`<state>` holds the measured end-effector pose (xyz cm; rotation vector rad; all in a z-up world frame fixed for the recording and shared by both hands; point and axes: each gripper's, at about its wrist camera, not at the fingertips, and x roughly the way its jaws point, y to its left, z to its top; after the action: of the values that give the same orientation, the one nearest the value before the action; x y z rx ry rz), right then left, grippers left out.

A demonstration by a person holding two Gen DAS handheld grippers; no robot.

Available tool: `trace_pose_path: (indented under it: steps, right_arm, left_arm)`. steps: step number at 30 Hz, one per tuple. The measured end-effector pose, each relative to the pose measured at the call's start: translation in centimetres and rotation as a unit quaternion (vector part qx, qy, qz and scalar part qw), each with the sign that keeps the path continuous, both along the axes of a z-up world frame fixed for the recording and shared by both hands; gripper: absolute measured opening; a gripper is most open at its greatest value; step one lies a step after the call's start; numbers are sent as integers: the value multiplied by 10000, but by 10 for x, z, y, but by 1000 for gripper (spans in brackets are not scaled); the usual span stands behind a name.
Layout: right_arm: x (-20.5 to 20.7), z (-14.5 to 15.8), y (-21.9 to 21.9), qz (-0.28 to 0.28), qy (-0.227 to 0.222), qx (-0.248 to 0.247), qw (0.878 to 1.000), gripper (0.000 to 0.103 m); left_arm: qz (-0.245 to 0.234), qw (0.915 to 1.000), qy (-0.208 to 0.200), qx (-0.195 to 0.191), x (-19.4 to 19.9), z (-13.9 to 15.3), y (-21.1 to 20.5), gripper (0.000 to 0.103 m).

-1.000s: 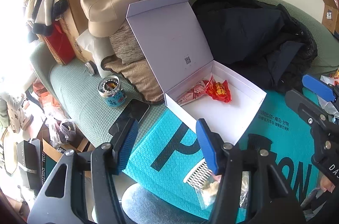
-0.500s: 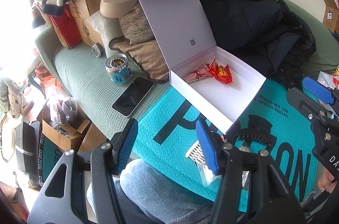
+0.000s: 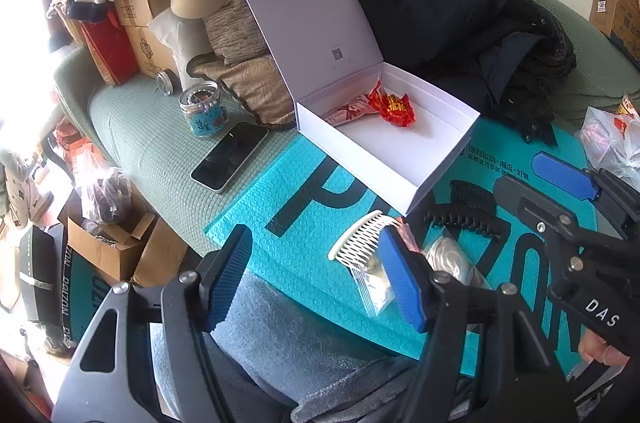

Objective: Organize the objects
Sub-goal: 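Withdraw both tools from the box back toward the remaining items, then grasp the cream comb with the left tool while the right tool grasps the white flower bag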

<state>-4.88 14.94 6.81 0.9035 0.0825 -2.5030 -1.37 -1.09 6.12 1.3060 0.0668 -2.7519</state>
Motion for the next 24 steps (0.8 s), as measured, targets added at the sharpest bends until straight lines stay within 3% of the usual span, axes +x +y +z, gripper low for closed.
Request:
trace_pose_path:
  steps: [16,19,24]
  right_arm:
    - [5,-53,13,-16,-672,17,9977,60]
    - [5,-65,17,-50,-808,-33,9967,66]
    - [2,-81,20,-82,-1018,-46,9948,66]
  left_arm:
    - [-334,9980,-404,356,8,-58,17,64]
    - [-481,9977,-344,336,8,-65,21,64]
    - [-624,9964,-437,382,3,-76,26,64]
